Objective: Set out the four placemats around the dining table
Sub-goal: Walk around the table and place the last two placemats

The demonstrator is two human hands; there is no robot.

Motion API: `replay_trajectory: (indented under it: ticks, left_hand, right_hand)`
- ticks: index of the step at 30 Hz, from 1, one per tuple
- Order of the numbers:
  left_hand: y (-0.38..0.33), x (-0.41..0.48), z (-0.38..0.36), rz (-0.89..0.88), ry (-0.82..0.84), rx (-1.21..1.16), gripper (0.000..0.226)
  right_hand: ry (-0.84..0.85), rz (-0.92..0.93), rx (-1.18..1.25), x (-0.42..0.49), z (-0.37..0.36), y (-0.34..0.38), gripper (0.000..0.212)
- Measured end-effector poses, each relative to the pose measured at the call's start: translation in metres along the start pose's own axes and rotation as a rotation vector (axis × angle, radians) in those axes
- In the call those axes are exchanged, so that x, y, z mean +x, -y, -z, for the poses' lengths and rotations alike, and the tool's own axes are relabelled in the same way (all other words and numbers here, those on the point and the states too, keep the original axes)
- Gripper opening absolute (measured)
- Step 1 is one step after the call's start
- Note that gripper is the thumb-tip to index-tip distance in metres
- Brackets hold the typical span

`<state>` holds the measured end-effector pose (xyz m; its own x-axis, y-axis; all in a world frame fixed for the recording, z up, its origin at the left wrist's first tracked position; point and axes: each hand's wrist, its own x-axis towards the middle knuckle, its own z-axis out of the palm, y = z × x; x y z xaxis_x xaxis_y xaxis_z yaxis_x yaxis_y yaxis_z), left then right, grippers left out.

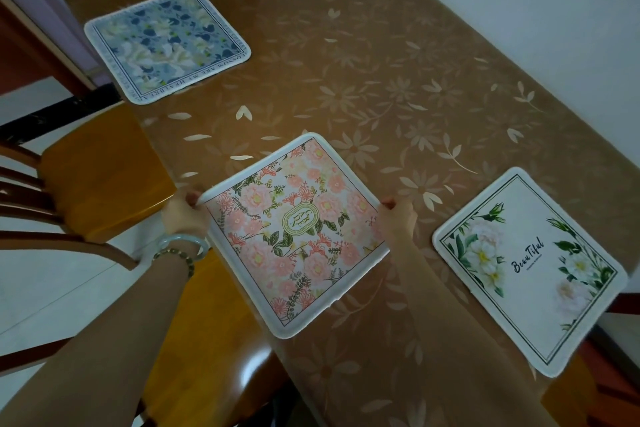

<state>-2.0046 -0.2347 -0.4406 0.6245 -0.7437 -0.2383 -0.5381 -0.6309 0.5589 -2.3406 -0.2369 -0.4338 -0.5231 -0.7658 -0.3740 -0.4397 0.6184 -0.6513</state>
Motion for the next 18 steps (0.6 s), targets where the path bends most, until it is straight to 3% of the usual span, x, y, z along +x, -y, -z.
replay_trajectory:
  ticks: [3,7,9,13,18]
  left_hand:
    - [0.002,-0.001,0.000,-0.024,0.045,0.025,0.018]
    - [-0.004,0.000,-0.005,-0.162,0.106,0.149,0.043]
    - [-0.021,-0.002,-0.012,-0.366,0.101,0.236,0.045]
    - [-0.070,-0.012,-0.039,-0.759,0.350,0.320,0.057]
    - [-0.119,-0.019,-0.089,-1.073,0.498,0.612,0.056]
  right_hand:
    - [-0.002,0.022,-0.135,0.000,-0.002,-0.001,0.028]
    - [-0.017,0.102,-0.420,-0.001,-0.006,0.011,0.039]
    - [-0.012,0.186,-0.446,-0.001,-0.008,0.021,0.044]
    - [0.084,0.391,-0.495,-0.008,-0.033,0.034,0.052]
    - [0.173,0.423,-0.558,-0.001,-0.071,0.040,0.058]
